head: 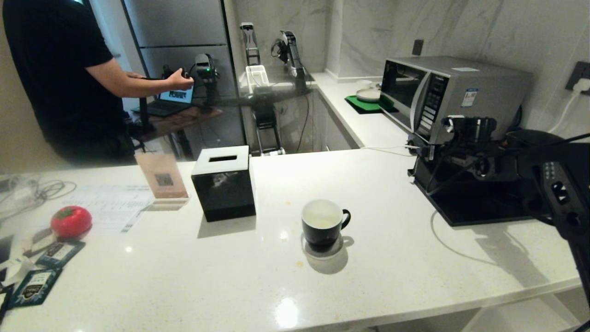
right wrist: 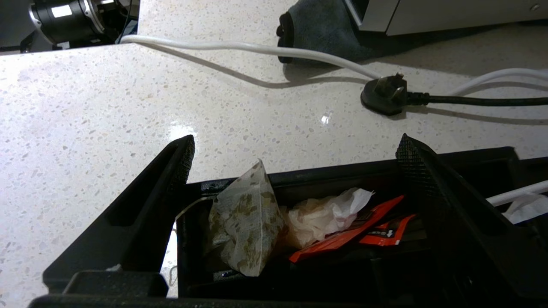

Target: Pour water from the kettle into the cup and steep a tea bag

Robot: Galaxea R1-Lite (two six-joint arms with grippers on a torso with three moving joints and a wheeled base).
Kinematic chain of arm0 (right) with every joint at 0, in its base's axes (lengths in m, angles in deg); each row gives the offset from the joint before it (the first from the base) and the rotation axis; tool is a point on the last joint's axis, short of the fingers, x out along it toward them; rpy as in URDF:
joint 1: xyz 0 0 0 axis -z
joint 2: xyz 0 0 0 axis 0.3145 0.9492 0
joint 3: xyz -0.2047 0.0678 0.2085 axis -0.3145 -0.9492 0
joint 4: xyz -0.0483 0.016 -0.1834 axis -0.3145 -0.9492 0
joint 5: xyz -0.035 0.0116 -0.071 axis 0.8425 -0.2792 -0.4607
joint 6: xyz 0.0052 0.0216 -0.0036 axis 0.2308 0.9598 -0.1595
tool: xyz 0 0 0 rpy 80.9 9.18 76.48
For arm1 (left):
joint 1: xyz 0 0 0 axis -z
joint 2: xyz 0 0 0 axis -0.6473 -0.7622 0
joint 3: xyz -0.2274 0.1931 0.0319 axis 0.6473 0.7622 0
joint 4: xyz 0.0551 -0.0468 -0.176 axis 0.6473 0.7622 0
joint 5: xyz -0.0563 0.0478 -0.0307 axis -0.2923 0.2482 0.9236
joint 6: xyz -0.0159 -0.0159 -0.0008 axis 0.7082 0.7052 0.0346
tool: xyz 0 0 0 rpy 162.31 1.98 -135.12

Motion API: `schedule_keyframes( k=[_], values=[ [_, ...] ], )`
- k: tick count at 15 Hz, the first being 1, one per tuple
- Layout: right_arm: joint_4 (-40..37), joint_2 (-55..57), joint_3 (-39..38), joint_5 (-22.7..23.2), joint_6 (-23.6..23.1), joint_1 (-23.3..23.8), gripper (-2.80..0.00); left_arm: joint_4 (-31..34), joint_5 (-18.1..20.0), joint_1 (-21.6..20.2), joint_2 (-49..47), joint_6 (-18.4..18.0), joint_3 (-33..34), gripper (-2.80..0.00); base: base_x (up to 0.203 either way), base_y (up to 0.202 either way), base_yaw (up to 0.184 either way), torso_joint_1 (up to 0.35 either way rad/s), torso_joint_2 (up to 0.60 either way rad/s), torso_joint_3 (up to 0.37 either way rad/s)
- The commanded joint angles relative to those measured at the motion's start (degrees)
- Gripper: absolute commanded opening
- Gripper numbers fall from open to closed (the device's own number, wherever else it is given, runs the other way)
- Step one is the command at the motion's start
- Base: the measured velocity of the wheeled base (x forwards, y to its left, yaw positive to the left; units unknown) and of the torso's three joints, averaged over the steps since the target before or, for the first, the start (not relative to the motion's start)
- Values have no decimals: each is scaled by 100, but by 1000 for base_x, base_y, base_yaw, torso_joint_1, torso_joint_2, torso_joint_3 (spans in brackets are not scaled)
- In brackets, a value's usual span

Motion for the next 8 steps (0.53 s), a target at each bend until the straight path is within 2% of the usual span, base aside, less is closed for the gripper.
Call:
schedule_keyframes(
  k=[1,3,4,8],
  values=[
    [14,34,-1,2,0,-8,0,-2,-4,0,-9,5,0,-280,0,0,0,0,0,0],
    [14,52,-1,2,-9,-8,0,-2,-4,0,-9,5,0,-280,0,0,0,0,0,0],
    [23,57,-1,2,-9,-8,-280,-2,-4,0,-9,5,0,-280,0,0,0,0,0,0],
    [278,113,-1,2,8,-8,-280,-2,-4,0,-9,5,0,-280,0,0,0,0,0,0]
  ],
)
